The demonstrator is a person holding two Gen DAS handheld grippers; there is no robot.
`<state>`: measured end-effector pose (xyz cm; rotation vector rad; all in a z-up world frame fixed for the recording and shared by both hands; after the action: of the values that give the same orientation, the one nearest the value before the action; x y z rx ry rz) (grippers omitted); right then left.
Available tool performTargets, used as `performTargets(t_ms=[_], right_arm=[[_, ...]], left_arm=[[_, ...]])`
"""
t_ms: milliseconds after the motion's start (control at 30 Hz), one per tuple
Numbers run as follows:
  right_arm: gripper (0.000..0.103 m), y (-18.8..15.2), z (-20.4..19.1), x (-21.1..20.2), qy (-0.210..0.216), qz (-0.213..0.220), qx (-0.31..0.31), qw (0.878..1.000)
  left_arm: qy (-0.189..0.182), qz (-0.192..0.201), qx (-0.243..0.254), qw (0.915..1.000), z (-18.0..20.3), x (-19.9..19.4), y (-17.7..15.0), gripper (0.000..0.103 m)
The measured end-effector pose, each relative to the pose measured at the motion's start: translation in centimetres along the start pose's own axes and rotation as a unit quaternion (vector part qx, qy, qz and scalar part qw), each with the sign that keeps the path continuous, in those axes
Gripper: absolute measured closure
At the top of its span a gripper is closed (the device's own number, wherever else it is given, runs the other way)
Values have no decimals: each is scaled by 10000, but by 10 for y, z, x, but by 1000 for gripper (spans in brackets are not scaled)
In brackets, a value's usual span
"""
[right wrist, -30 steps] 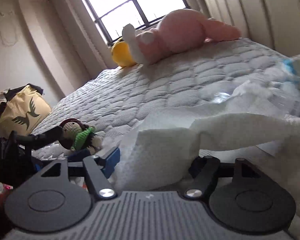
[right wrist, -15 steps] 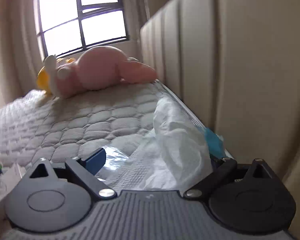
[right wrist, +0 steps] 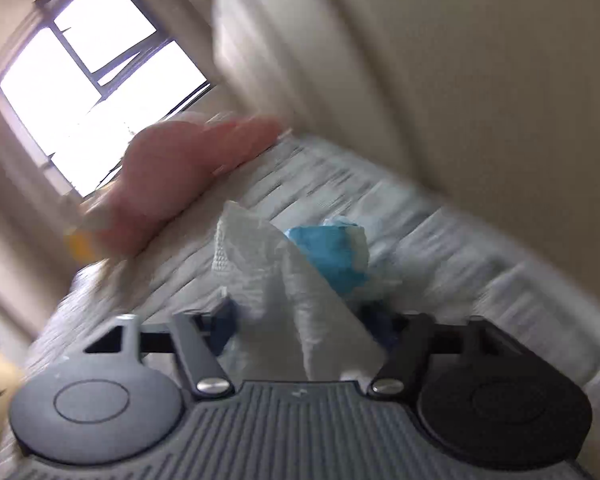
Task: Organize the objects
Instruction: 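Lay the white tissue on the mattress by the headboard and open the right gripper, then grasp the blue wipes pack with the right gripper and lift it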
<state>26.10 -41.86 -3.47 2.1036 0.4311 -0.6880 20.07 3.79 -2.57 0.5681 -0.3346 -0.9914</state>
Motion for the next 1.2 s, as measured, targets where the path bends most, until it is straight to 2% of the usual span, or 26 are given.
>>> performTargets(t_ms=[33,133,233,300,367,433,467,567,633,667,700,767,800,833,867,900,933,967,1067,1100,1167,1200], right_arm=[[65,-14,-14,1,264,-286,-75,9992],[65,-49,-59,-7,799,-695,-403,9936],[65,-74,-99,-29,1174,-677,-1014,9856],[65,-85,-121,-53,1285,-439,-1580,9781],[65,-79,-138,-77,903,341,-2406,9658],[65,-68,-151,-102,599,1130,-2976,9461],[65,-59,-153,-117,594,1392,-3024,9411],[65,-28,-151,-150,639,1826,-2774,9411],[60,-8,-140,-168,447,2163,-2708,9370],[56,-2,-135,-165,192,2305,-2784,9322],[51,2,-130,-154,-263,2436,-2967,9230],[44,5,-113,-123,-1308,2348,-3365,9025],[44,5,-98,-108,-1628,2175,-3401,9003],[44,3,-88,-96,-1531,1922,-3251,9132],[41,2,-82,-88,-1124,1636,-2989,9334],[27,1,-76,-81,-729,1366,-2719,9498],[19,0,-74,-76,-463,1247,-2472,9598],[13,1,-77,-71,-406,1255,-2357,9628],[5,9,-90,-38,-435,1169,-2301,9651],[4,13,-94,-18,-467,1003,-2252,9680],[4,15,-100,23,-399,381,-2018,9779],[7,12,-102,39,-297,62,-1891,9815]], left_arm=[[-43,47,-44,10000,-1,-1,1,0],[-169,190,-195,9995,-3,-6,3,0],[-242,275,-295,9989,-4,-9,4,0],[-247,292,-308,9988,-4,-9,4,0],[-232,278,-292,9989,-4,-9,4,0],[-219,268,-277,9990,-3,-8,4,0],[-218,267,-277,9990,-3,-8,4,0],[-230,276,-292,9989,-3,-9,3,0],[-226,279,-295,9989,-3,-9,3,0],[-222,280,-295,9989,-3,-8,3,0],[-216,279,-294,9989,-3,-8,3,0],[-203,276,-290,9990,-2,-8,3,0],[-196,275,-288,9990,-2,-8,3,0],[-189,273,-286,9990,-2,-8,2,0],[-179,270,-282,9991,-2,-7,2,0],[-166,263,-273,9991,-1,-7,2,0],[-152,254,-262,9992,-1,-6,2,0],[-137,243,-250,9993,-1,-6,2,0],[-122,223,-228,9994,-1,-5,2,0],[-128,222,-230,9994,-1,-5,2,0],[-160,222,-235,9993,-2,-5,3,0],[-189,221,-239,9993,-3,-5,3,0]])
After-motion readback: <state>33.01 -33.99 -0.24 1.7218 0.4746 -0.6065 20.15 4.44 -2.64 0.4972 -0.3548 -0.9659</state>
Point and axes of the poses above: each gripper's, at about its wrist camera, not at the fingertips, and x roughly the way its jaws point, z to its right, y to its top, the point moved 6 cm from there along x, roughly the way its jaws point, and after that the axes turned 13 degrees about -y, right-handed, at the moved point
